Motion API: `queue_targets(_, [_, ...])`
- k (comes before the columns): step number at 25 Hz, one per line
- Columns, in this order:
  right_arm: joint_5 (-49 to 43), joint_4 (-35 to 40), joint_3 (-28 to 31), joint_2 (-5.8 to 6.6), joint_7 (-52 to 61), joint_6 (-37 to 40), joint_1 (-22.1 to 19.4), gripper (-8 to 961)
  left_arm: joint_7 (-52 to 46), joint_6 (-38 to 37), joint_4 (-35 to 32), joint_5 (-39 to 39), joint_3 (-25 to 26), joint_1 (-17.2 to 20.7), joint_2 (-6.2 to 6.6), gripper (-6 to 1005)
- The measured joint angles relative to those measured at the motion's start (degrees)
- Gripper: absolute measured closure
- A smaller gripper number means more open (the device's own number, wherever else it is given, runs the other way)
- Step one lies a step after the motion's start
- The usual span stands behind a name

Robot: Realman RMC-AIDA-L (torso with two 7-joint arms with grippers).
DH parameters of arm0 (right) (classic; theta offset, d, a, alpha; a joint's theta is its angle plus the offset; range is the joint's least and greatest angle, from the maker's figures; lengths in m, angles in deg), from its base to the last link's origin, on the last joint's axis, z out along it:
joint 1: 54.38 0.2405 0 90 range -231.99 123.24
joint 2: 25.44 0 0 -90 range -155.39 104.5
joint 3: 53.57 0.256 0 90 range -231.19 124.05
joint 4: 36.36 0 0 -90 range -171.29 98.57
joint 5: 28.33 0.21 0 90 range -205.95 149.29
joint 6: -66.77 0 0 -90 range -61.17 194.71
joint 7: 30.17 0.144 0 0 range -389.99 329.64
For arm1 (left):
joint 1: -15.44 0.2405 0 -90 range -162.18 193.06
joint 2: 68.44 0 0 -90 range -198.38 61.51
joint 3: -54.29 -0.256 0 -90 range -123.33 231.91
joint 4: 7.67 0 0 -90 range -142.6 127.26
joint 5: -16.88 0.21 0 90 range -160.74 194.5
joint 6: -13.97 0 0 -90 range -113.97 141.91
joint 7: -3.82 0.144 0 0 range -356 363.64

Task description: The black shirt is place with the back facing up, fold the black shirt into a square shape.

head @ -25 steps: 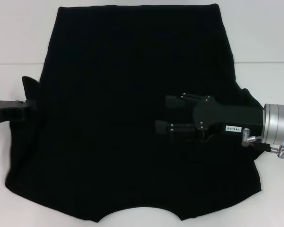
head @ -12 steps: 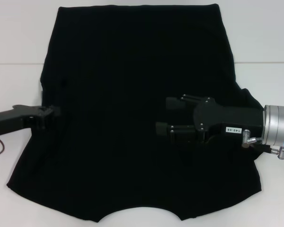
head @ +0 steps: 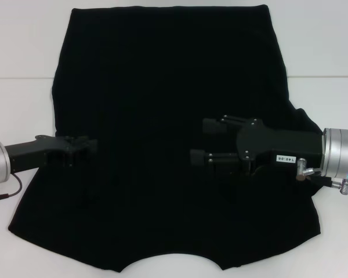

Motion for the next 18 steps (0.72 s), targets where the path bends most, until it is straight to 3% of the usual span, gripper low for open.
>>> queue_targets(5, [0.0, 0.2, 0.2, 0.02, 0.2, 0.0, 0.0, 36, -0.1, -2.6, -0.1, -0.2, -0.6, -0.1, -0.03, 738])
queue_targets(10, [0.6, 0.6, 1.7, 0.62, 1.3, 0.0, -0.3, 37, 1.5, -11.1, 0.7, -5.1, -0.8, -0.2, 0.1, 576])
queue_targets(13, [0.7, 0.7, 3.0, 1.66, 5.3, -1.4, -0.7, 37, 6.4, -16.3, 3.4, -10.1, -0.8, -0.3, -0.09, 487])
queue_targets(18, [0.3, 1.3, 3.1, 4.71, 17.4, -5.9, -2.1, 36, 15.1, -20.1, 10.3, -15.8, -0.8, -1.7, -0.25, 323])
